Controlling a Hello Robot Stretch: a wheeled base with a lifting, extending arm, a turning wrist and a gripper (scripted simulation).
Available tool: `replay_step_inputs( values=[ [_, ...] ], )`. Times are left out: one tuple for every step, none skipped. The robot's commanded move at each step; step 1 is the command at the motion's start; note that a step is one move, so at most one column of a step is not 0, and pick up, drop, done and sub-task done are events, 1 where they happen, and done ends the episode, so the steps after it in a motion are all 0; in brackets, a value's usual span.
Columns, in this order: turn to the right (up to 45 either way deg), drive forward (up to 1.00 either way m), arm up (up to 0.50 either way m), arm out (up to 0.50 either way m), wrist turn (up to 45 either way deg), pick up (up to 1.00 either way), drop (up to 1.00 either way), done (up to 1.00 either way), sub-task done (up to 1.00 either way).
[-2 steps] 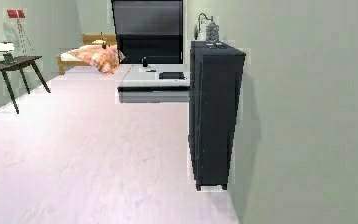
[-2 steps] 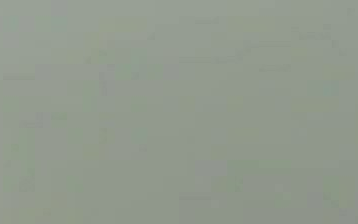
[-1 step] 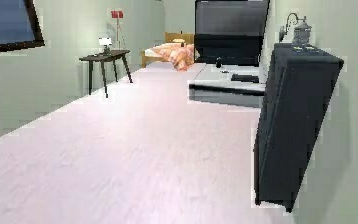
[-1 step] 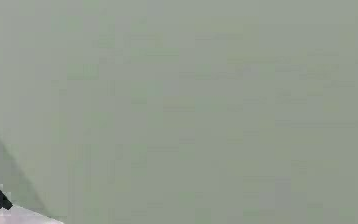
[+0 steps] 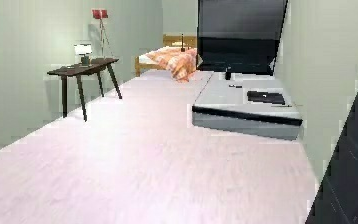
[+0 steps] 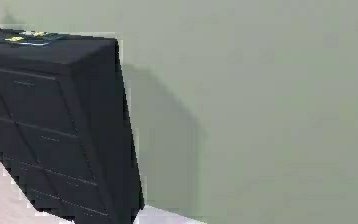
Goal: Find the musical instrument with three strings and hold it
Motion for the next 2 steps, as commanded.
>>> replay_step_inputs(
  values=[
    [0.0,1.00,0.00,0.00,0.0,0.00,0.00,0.00,0.00],
    [-3.0,0.00,0.00,0.00,0.0,0.00,0.00,0.00,0.00]
  ],
)
